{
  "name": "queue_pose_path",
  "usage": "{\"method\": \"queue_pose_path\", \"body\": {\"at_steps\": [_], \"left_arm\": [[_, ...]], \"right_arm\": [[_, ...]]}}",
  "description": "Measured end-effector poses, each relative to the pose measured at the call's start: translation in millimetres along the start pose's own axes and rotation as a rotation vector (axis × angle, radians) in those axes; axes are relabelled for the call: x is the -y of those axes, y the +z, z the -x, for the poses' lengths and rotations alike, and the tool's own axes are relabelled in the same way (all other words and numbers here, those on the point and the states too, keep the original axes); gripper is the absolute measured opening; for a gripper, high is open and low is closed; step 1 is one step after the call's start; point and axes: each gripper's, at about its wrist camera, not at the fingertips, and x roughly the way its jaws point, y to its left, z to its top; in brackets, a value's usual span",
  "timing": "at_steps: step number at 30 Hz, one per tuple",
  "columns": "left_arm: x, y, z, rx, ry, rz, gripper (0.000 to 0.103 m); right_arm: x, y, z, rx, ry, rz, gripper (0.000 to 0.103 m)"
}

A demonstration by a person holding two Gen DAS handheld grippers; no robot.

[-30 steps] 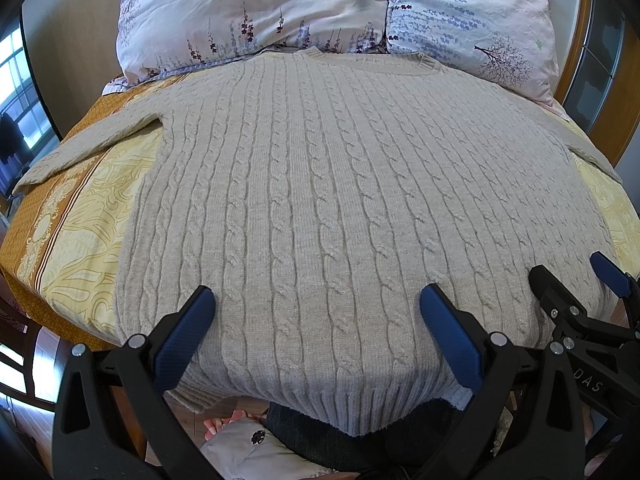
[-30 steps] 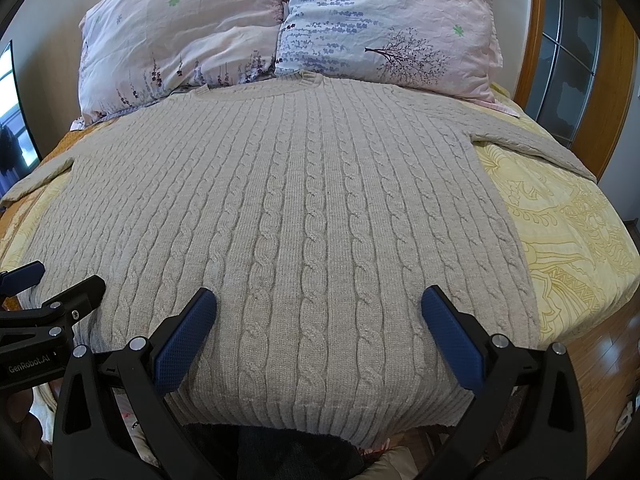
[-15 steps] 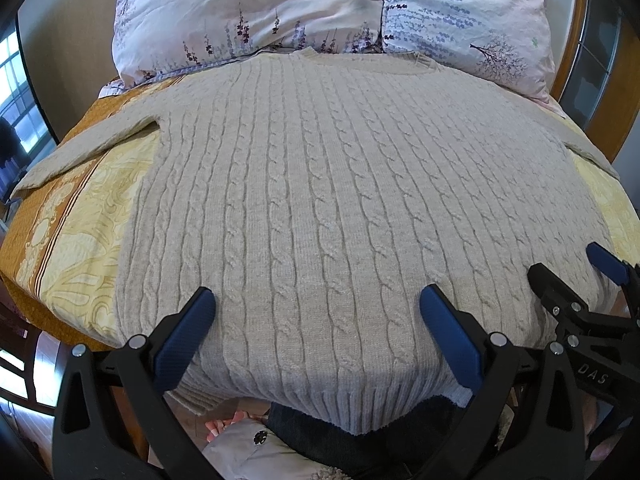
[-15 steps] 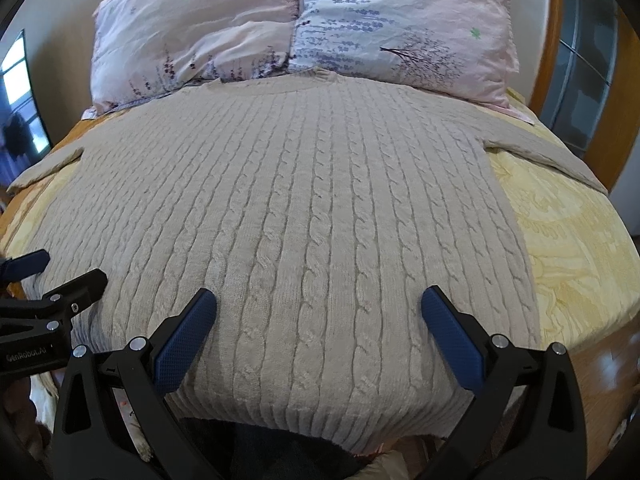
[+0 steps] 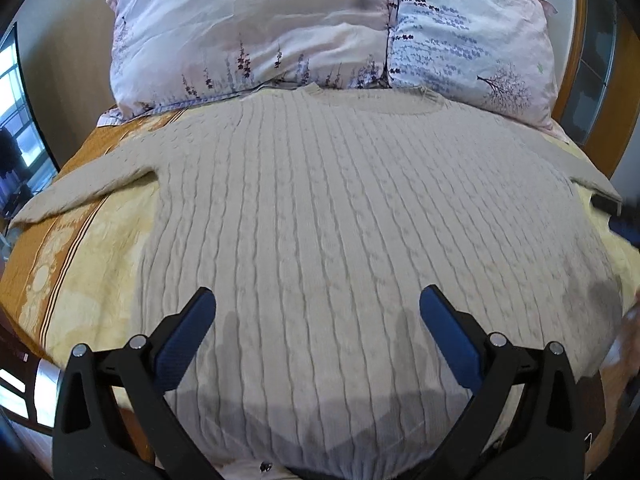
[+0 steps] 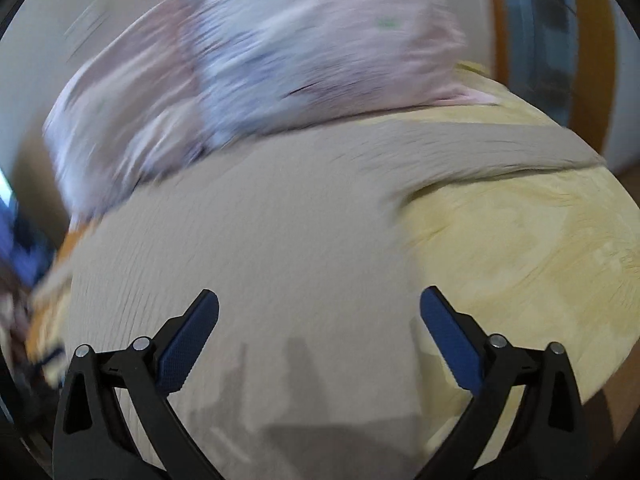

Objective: Fold small clothes
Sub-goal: 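Reach the right tool to the sweater sleeve cuff and grasp it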

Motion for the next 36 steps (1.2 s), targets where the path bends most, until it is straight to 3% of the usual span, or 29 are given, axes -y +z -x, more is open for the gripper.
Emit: {"method": "queue_pose_path", "body": {"at_steps": [6,10,12,25,30,36], "left_arm": [[-9.1,17.7,-7.8,0.036,-0.087,0.037,0.101],[-20.9,31.2,-10.3,0.080,-0.152,0.082,0.101],[-26.0,40.4,-12.4,0.092,-0.157,0.092,0.101],[-31.4,83.8,-34.0,0.077,-0.161,0.066,0.101],[-35.3,93.1,-45.7,0.049,-0.194,0.087,0.101],[-42.3,100.0,-46.7,0.094,-0.248,0.102,0.101]], "right_arm": [[101.9,58.1,-30.5,-0.036,0.005,-0.380,0.070],[154.3,65.5,-49.7,-0.064,0.021,-0.604,0.060],[165.5,65.1,-53.2,-0.067,0.017,-0.655,0.054],[217.7,82.1,-58.8,0.023,-0.067,-0.755,0.030],[221.9,84.8,-60.3,0.033,-0.109,-0.724,0.016],[201.7,97.6,-50.9,0.096,-0.153,-0.603,0.011]]}}
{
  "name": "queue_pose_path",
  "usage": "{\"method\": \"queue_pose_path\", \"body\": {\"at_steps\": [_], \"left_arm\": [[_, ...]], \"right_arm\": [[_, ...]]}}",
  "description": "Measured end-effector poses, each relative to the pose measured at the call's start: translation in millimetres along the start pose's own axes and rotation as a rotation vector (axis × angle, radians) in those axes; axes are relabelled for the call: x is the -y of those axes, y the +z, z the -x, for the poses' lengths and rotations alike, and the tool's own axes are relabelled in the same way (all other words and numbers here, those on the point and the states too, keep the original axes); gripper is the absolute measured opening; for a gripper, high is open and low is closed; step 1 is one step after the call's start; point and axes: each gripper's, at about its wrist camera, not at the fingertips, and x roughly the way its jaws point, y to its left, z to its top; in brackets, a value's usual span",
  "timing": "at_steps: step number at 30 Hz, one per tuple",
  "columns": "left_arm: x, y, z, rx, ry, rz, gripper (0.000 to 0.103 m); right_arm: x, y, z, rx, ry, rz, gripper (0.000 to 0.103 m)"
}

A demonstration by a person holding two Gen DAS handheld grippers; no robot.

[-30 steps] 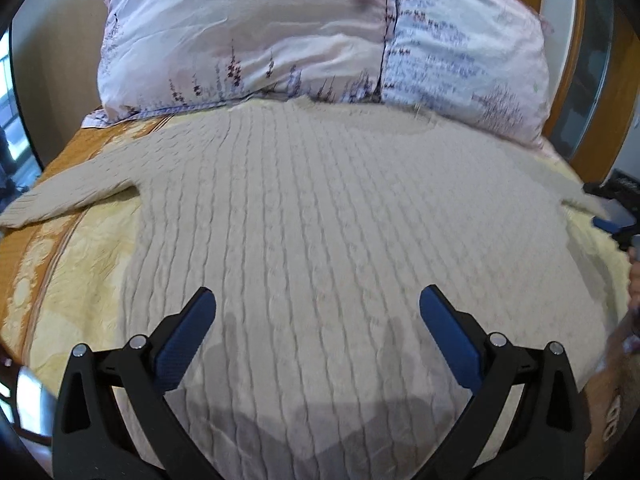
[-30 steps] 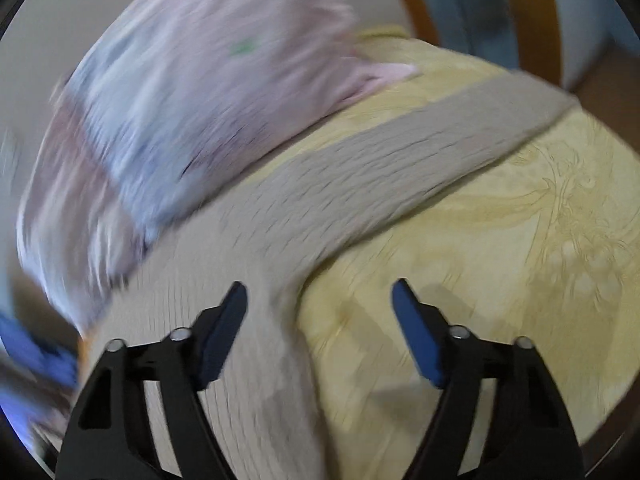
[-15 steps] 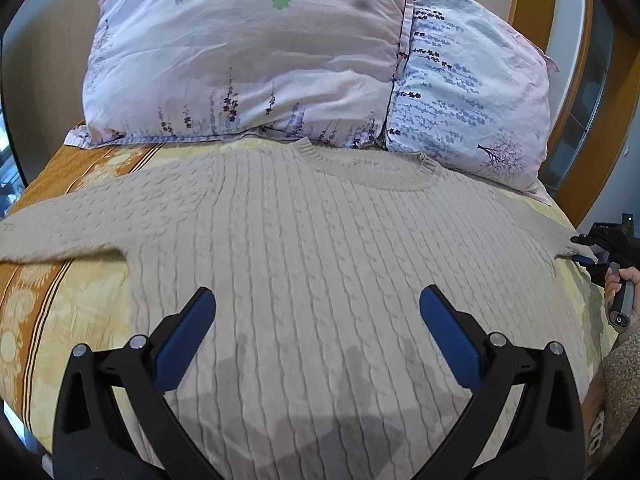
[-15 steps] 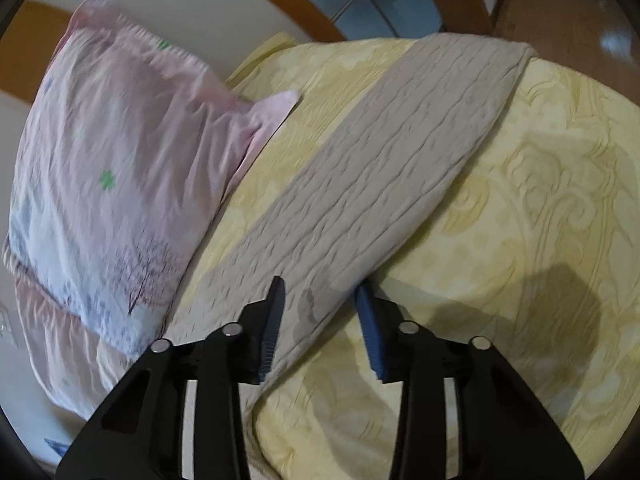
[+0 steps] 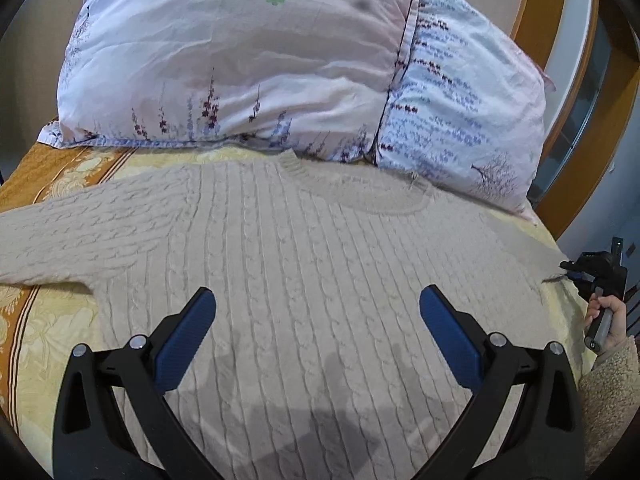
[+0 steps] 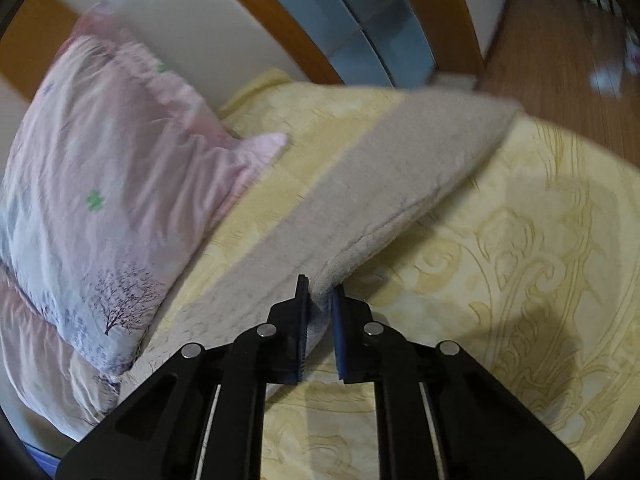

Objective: Fold small clothes
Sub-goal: 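Reach the right tool to the sweater sleeve cuff and grasp it, then fold the held sleeve across the sweater body with the right tool, release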

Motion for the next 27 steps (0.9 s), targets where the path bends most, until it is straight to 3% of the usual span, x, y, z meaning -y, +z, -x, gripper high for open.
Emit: {"method": "queue_pose_path", "body": {"at_steps": [4,9,12,15,18,20,22,24,27], "left_arm": [[-4.0,7.5,-1.6,0.001,0.012,-0.005,0.101],[-11.5,15.3,-7.6,-0.011,-0.017,0.033,0.101],[-15.4,18.2,-10.5,-0.017,-0.077,0.074,0.101],[-16.9,20.5,-12.7,-0.017,-0.130,0.110,0.101],[-19.0,22.4,-17.5,-0.028,-0.184,0.148,0.101],[-21.2,23.1,-21.0,-0.043,-0.208,0.173,0.101],[-24.9,23.4,-25.0,-0.061,-0.223,0.198,0.101],[-29.3,23.8,-29.0,-0.073,-0.235,0.223,0.101],[-34.8,23.5,-33.2,-0.087,-0.246,0.248,0.099]], "right_arm": [[-34.9,-2.7,19.6,0.057,0.051,0.113,0.011],[-107.0,-36.9,39.7,0.034,0.233,0.306,0.011],[-150.0,-77.6,34.1,-0.046,0.315,0.440,0.011],[-189.6,-142.9,9.8,-0.211,0.374,0.593,0.011],[-202.7,-184.4,-20.8,-0.338,0.338,0.657,0.011],[-202.2,-192.1,-34.0,-0.372,0.312,0.648,0.012],[-196.4,-183.0,-36.3,-0.392,0.342,0.584,0.018],[-186.0,-171.6,-33.6,-0.396,0.358,0.506,0.054],[-165.5,-150.6,-27.7,-0.356,0.358,0.376,0.059]]}}
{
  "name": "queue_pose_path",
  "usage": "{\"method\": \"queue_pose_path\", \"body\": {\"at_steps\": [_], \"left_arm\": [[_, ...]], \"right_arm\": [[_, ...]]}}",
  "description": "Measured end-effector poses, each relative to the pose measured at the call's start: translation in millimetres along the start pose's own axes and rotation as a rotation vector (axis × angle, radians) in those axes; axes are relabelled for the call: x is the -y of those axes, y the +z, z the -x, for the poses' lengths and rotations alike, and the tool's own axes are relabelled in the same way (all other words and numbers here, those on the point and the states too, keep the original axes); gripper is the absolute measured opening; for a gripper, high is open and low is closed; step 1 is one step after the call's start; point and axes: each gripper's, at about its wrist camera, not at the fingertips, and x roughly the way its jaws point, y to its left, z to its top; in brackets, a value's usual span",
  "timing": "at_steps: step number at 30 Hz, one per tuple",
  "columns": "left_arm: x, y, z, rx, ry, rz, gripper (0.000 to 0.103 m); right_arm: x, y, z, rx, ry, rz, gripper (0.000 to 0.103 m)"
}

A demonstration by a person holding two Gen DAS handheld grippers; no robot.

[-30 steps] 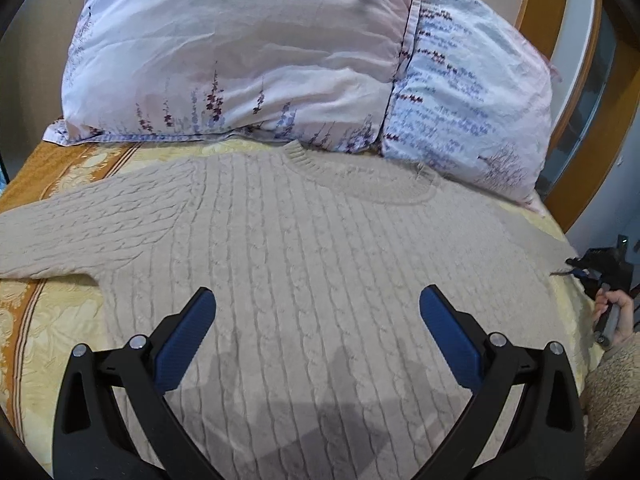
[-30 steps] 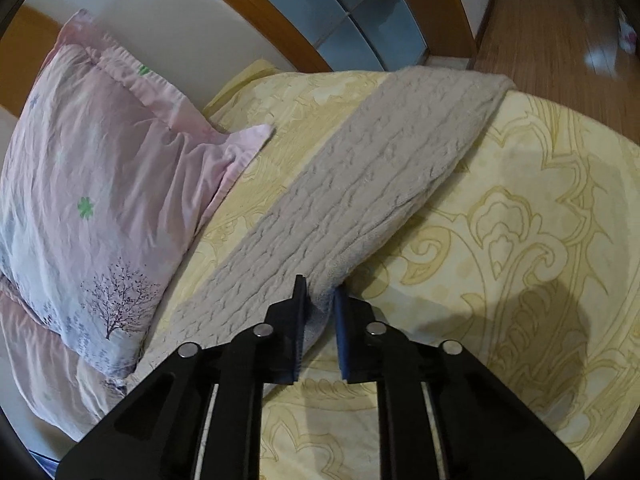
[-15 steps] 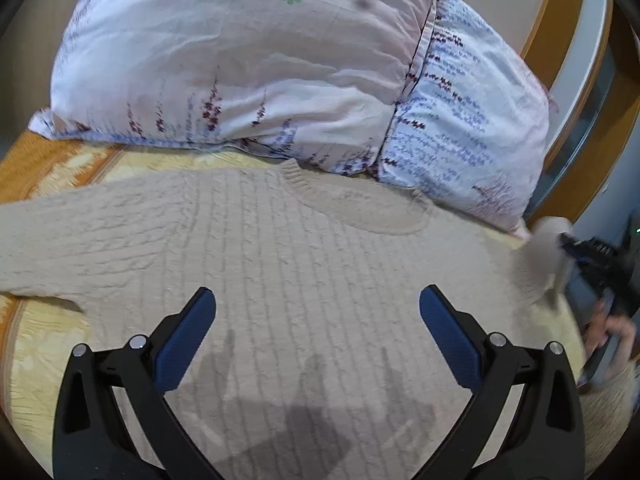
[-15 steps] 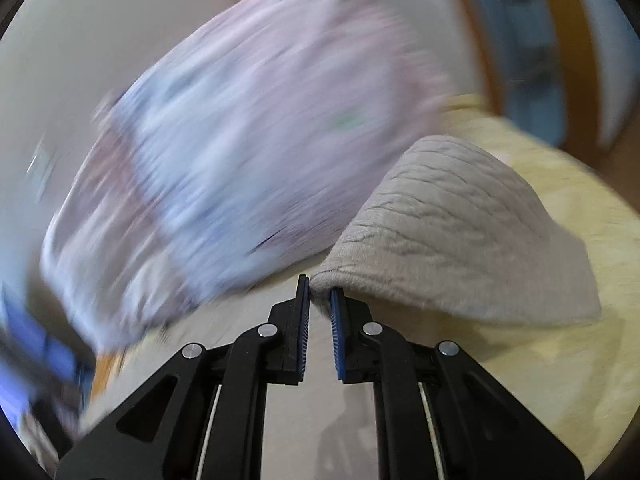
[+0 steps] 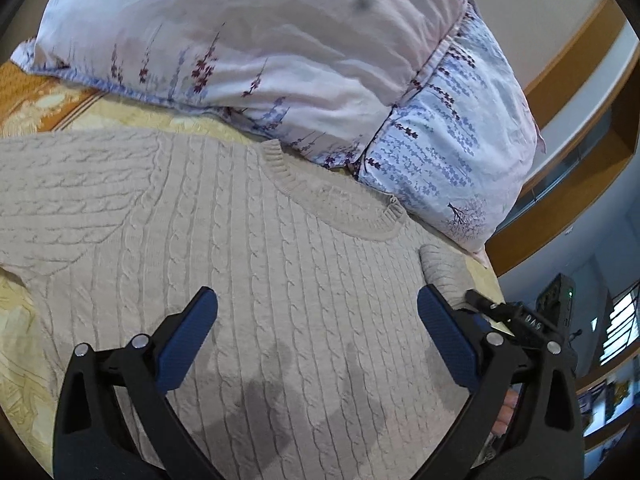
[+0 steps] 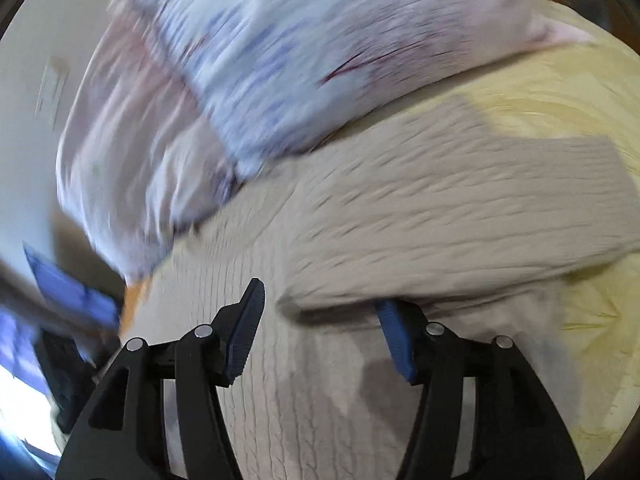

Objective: Fold small clothes
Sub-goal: 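Fold the held sleeve across the sweater body with the right tool, release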

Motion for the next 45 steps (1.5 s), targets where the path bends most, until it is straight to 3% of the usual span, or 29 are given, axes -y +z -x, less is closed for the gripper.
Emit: {"method": "queue_pose_path", "body": {"at_steps": [5,8,10,12,15,17,20,21,23,25,26,27,31,36,38,42,45], "left_arm": [[-9.3,3.2,-1.3,-0.008,-0.009,0.037,0.096],[-13.8,5.3,-0.8,-0.010,-0.010,0.052,0.092],[-17.2,6.9,-0.9,-0.012,-0.013,0.063,0.088],[-19.9,7.9,-0.8,-0.018,-0.016,0.071,0.084],[-26.7,9.2,2.5,-0.018,-0.026,0.087,0.080],[-32.8,10.8,7.0,-0.007,-0.037,0.107,0.080],[-39.8,11.9,12.0,0.008,-0.066,0.143,0.079],[-42.0,11.8,13.1,0.010,-0.078,0.154,0.079],[-44.1,10.9,13.5,0.011,-0.102,0.178,0.079],[-45.6,9.8,10.9,-0.002,-0.124,0.201,0.079],[-46.5,9.3,8.9,-0.012,-0.128,0.215,0.079],[-47.1,8.7,7.7,-0.017,-0.131,0.224,0.079],[-51.1,6.7,-0.1,-0.049,-0.131,0.262,0.074],[-55.7,7.4,-15.6,-0.087,-0.137,0.340,0.061],[-55.9,7.8,-19.9,-0.091,-0.128,0.359,0.056],[-58.7,10.6,-29.4,-0.095,-0.097,0.397,0.047],[-65.3,13.6,-36.6,-0.090,-0.069,0.433,0.031]], "right_arm": [[48.8,11.5,25.0,0.096,-0.034,-0.222,0.057],[60.9,16.7,30.4,0.136,-0.097,-0.263,0.047],[60.0,19.9,38.1,0.181,-0.189,-0.249,0.042],[58.4,21.0,41.0,0.207,-0.257,-0.227,0.024],[31.8,29.0,46.8,0.273,-0.335,-0.081,0.010],[1.4,29.4,48.3,0.298,-0.300,0.029,0.009],[-62.8,20.4,37.6,0.283,-0.160,0.210,0.009],[-79.6,16.8,31.8,0.262,-0.119,0.252,0.009],[-126.7,-1.5,1.6,0.118,0.032,0.377,0.011],[-155.3,-21.8,-27.9,-0.042,0.100,0.453,0.030],[-161.1,-30.2,-36.4,-0.090,0.118,0.467,0.044],[-161.9,-33.5,-39.4,-0.100,0.127,0.465,0.048],[-120.4,-24.3,-23.9,-0.077,0.105,0.317,0.050],[-14.5,-4.7,12.6,-0.053,0.057,-0.113,0.049],[16.9,-8.2,21.1,-0.044,0.023,-0.229,0.048],[47.8,-11.9,23.7,-0.019,-0.005,-0.343,0.040],[50.8,-7.8,26.5,0.024,-0.024,-0.359,0.039]]}}
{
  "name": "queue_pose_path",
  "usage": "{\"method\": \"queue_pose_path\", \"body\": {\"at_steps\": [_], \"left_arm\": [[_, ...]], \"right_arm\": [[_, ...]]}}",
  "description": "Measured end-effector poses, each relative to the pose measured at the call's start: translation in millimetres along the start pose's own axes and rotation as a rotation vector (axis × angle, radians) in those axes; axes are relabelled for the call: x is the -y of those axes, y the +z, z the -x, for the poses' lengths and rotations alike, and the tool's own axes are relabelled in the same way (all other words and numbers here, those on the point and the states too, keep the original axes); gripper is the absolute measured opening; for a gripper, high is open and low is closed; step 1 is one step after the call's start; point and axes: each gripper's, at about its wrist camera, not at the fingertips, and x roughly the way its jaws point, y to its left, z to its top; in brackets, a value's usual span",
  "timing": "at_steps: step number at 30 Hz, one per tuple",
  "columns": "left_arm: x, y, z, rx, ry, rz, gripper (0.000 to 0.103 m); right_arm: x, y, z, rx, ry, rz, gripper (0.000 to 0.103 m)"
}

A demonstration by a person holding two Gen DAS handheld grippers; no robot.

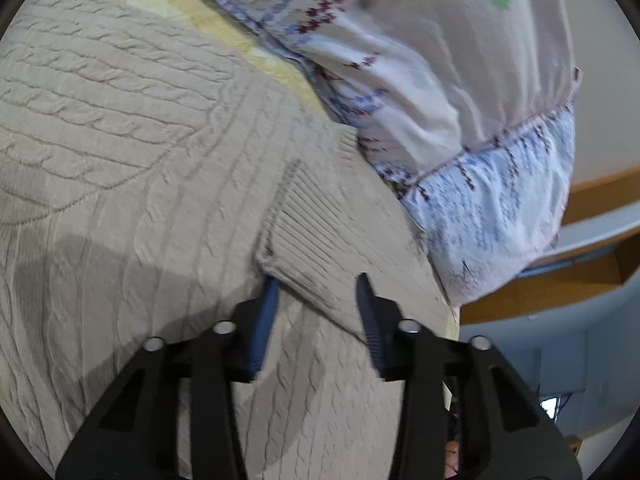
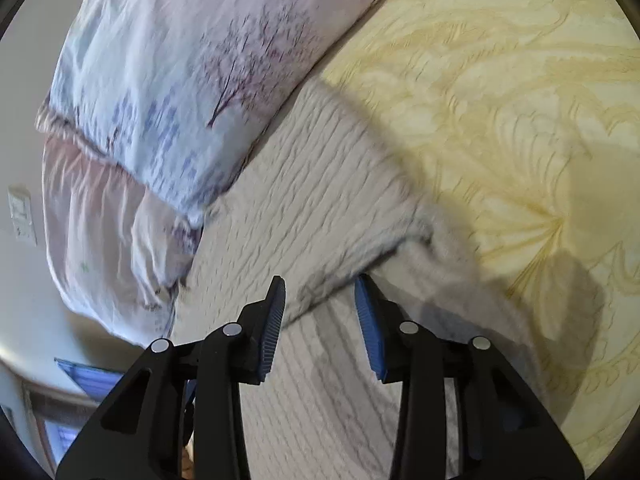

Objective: Fold small clothes
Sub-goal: 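Fold the held sleeve across the sweater body with the right tool, release, then grasp the other sleeve cuff with the left tool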

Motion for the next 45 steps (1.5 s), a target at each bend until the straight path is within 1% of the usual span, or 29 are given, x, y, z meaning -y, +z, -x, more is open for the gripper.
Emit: {"method": "queue_pose_path", "body": {"at_steps": [2,4,5,6,7,9,11,12,14,16,17,18,19,20,21,22,23,25,27,30,33,35,38,39,40,41,43,44,45], "left_arm": [[-2.7,3.7,-3.5,0.005,0.016,0.017,0.021],[-4.2,6.2,-5.5,0.013,0.023,0.017,0.015],[-3.6,7.7,-6.7,0.019,0.025,0.009,0.010],[-2.0,9.2,-7.6,0.022,0.032,-0.004,0.009],[-0.3,10.2,-6.0,0.028,0.033,-0.019,0.008],[4.3,10.8,1.4,0.053,0.032,-0.056,0.008],[6.7,10.6,7.5,0.069,0.041,-0.084,0.008],[6.3,9.9,8.6,0.072,0.062,-0.095,0.008],[2.5,8.3,6.8,0.065,0.095,-0.100,0.008],[-1.6,6.0,2.2,0.050,0.125,-0.102,0.008],[-2.6,4.6,2.4,0.051,0.123,-0.111,0.010],[-2.5,3.5,4.3,0.054,0.128,-0.120,0.012],[-2.2,2.0,10.3,0.061,0.135,-0.127,0.017],[-3.2,1.0,18.1,0.068,0.138,-0.129,0.029],[-4.8,0.5,24.9,0.070,0.128,-0.127,0.036],[-8.6,-0.1,37.4,0.076,0.108,-0.122,0.044],[-13.7,-0.4,50.9,0.086,0.097,-0.119,0.049],[-26.3,-1.6,79.1,0.127,0.094,-0.109,0.054],[-41.9,-1.8,106.7,0.176,0.110,-0.092,0.056],[-74.7,2.3,154.1,0.269,0.164,-0.044,0.056],[-112.8,11.2,190.9,0.357,0.242,0.065,0.056],[-133.7,17.0,207.5,0.391,0.257,0.138,0.056],[-157.4,25.8,222.0,0.438,0.258,0.234,0.056],[-163.1,29.1,225.1,0.453,0.258,0.258,0.055],[-171.1,34.5,228.3,0.472,0.258,0.291,0.052],[-176.5,37.9,230.0,0.483,0.241,0.309,0.047],[-184.7,43.9,231.2,0.493,0.206,0.348,0.043],[-186.4,44.7,231.7,0.495,0.197,0.358,0.042],[-189.4,47.1,231.6,0.498,0.172,0.381,0.041]], "right_arm": [[1.1,4.4,3.5,0.047,-0.024,-0.004,0.039],[2.7,7.3,4.5,0.081,-0.032,-0.012,0.034],[2.5,8.4,3.1,0.092,-0.042,-0.005,0.025],[6.1,10.4,2.3,0.099,-0.049,0.002,0.013],[4.5,8.9,3.5,0.108,-0.030,0.016,0.011],[-4.0,2.0,7.7,0.150,-0.012,0.052,0.009],[-10.2,-2.0,11.5,0.183,-0.022,0.076,0.009],[-8.9,-3.5,13.6,0.188,-0.036,0.080,0.009],[-9.4,-4.5,6.7,0.170,-0.078,0.091,0.009],[-10.8,-6.3,-1.4,0.153,-0.135,0.109,0.009],[-12.0,-8.2,-4.2,0.143,-0.159,0.119,0.011],[-12.1,-10.2,-2.7,0.146,-0.162,0.128,0.017],[-14.0,-12.5,0.7,0.151,-0.177,0.141,0.022],[-16.4,-14.9,4.9,0.157,-0.187,0.157,0.040],[-18.3,-17.8,10.1,0.171,-0.189,0.169,0.059],[-19.5,-20.4,14.5,0.186,-0.182,0.178,0.062],[-21.1,-23.8,19.4,0.204,-0.180,0.192,0.062],[-24.4,-30.2,25.2,0.224,-0.180,0.223,0.062],[-26.4,-35.2,26.4,0.219,-0.162,0.245,0.063],[-32.7,-42.3,20.7,0.182,-0.128,0.283,0.064],[-38.7,-49.3,11.2,0.134,-0.091,0.311,0.064],[-42.0,-54.5,9.1,0.119,-0.076,0.328,0.064],[-46.8,-60.9,9.2,0.109,-0.060,0.356,0.064],[-48.7,-62.4,9.7,0.109,-0.058,0.366,0.064],[-49.5,-63.1,10.3,0.109,-0.056,0.371,0.064],[-50.6,-63.8,11.0,0.111,-0.054,0.378,0.064],[-52.4,-64.6,11.9,0.114,-0.056,0.388,0.064],[-52.9,-64.7,11.7,0.115,-0.058,0.391,0.064],[-53.1,-64.6,11.3,0.115,-0.061,0.393,0.064]]}}
